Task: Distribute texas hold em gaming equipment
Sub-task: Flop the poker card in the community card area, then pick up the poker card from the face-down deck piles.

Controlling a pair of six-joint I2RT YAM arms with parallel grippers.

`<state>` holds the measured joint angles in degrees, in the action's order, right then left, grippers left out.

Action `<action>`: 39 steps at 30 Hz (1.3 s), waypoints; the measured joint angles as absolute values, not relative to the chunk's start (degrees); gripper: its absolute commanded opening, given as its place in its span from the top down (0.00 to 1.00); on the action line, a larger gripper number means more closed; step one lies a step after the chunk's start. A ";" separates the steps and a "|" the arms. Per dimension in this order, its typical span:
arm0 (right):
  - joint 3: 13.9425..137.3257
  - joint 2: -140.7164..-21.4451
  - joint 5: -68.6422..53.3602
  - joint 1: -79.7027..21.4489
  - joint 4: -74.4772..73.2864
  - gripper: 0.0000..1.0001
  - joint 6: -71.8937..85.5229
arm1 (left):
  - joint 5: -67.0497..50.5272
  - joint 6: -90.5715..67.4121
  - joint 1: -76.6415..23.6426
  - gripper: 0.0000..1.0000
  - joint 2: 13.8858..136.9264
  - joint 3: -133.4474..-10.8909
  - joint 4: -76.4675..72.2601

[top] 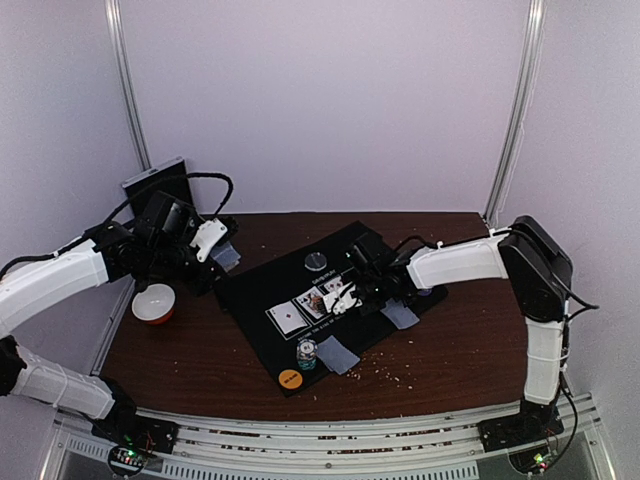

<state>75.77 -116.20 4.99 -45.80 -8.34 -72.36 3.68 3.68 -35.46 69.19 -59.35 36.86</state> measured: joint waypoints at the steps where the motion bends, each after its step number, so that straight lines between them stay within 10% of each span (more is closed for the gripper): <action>1: 75.26 -114.98 4.78 -45.89 -8.01 0.31 -71.46 | 3.68 3.81 -35.46 0.64 69.19 -59.35 36.86; 5: 73.43 -108.27 4.69 -45.89 -4.34 0.00 -64.77 | 3.66 4.49 -35.46 0.64 69.19 -59.35 36.86; 22: 94.96 -110.65 -34.20 -45.01 6.50 0.01 10.94 | -2.66 8.40 -35.70 0.64 69.49 -61.32 36.99; 39: 106.96 -123.24 -40.36 -49.10 -2.57 0.01 15.27 | -3.14 8.58 -37.06 0.64 70.15 -61.76 37.76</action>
